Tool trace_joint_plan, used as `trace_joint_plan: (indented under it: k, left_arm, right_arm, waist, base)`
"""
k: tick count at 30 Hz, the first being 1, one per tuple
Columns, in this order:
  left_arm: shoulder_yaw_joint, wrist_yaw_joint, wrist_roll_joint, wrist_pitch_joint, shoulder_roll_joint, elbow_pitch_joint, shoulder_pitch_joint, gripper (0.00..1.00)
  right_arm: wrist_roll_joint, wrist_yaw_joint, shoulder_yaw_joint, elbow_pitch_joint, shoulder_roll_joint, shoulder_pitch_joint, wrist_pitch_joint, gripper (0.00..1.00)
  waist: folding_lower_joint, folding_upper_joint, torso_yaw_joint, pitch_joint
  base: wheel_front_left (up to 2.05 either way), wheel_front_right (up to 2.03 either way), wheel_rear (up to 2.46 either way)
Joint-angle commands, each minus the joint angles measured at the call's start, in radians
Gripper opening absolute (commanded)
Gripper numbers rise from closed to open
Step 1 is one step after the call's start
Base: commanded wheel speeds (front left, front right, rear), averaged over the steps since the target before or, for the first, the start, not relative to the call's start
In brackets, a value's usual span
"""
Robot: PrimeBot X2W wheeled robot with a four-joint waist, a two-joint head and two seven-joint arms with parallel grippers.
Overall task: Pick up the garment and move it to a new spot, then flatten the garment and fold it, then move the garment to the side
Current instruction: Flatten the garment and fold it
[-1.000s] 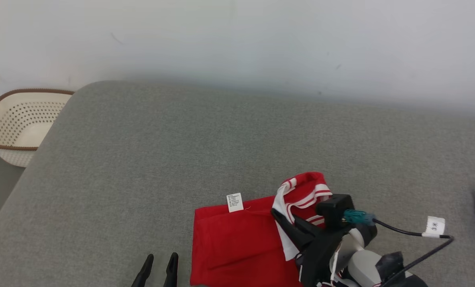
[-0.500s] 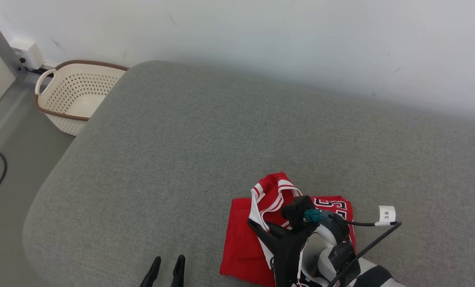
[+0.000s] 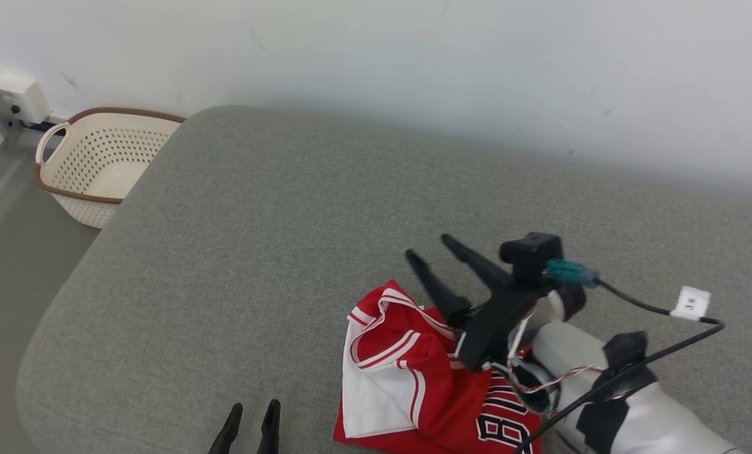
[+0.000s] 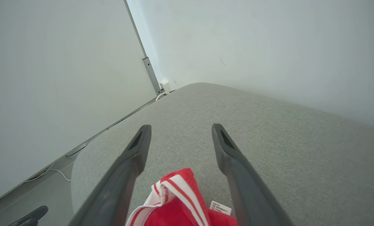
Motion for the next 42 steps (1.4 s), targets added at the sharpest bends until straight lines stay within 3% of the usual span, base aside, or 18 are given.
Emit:
trace_joint_plan:
  k: [1,6,12,26,37,38,40,41,42]
  left_arm:
    - [0.003,0.000,0.003,-0.001,0.001,-0.002,0.011,1.00]
    - [0.006,0.000,0.006,-0.001,0.001,-0.008,0.008,1.00]
    - [0.010,0.000,0.007,-0.001,0.001,-0.012,0.024,1.00]
    - [0.002,0.000,0.014,-0.001,0.001,-0.002,0.035,1.00]
    - [0.002,0.000,0.003,-0.001,0.001,0.001,0.045,1.00]
    - [0.004,0.000,0.004,-0.001,0.001,0.000,0.046,1.00]
    - [0.007,0.000,0.004,0.000,0.001,0.001,0.047,1.00]
    - [0.007,0.000,0.003,0.000,0.001,0.001,0.047,1.00]
    - [0.007,0.000,0.003,0.000,0.001,0.001,0.047,1.00]
  right_arm:
    - [0.003,-0.001,-0.010,0.001,-0.008,0.004,-0.007,1.00]
    - [-0.039,-0.001,-0.163,0.010,-0.077,0.093,-0.007,1.00]
    - [-0.072,-0.001,-0.206,-0.036,-0.098,0.230,-0.008,1.00]
    - [-0.153,-0.001,-0.114,-0.233,-0.064,0.338,-0.008,1.00]
    - [-0.135,-0.001,-0.051,-0.144,-0.035,0.289,0.004,0.99]
    - [-0.130,-0.001,-0.047,-0.136,-0.031,0.285,0.003,0.93]
    - [-0.127,-0.001,-0.032,-0.115,-0.027,0.274,0.007,0.58]
    - [-0.124,-0.001,-0.027,-0.110,-0.024,0.268,0.006,0.36]
    - [-0.124,-0.001,-0.027,-0.110,-0.024,0.268,0.006,0.36]
  waist:
    - [0.0000,0.0000,-0.020,-0.011]
    - [0.0000,0.0000,-0.046,-0.019]
    - [0.0000,0.0000,-0.059,-0.027]
    - [0.0000,0.0000,-0.038,-0.039]
    - [0.0000,0.0000,-0.006,-0.038]
    - [0.0000,0.0000,-0.004,-0.037]
    - [0.0000,0.0000,-0.001,-0.036]
    - [0.0000,0.0000,0.001,-0.035]
    - [0.0000,0.0000,0.001,-0.035]
  base:
    - [0.00,0.00,0.00]
    - [0.00,0.00,0.00]
    - [0.00,0.00,0.00]
    - [0.00,0.00,0.00]
    - [0.00,0.00,0.00]
    - [0.00,0.00,0.00]
    - [0.00,0.00,0.00]
    - [0.00,0.00,0.00]
    - [0.00,0.00,0.00]
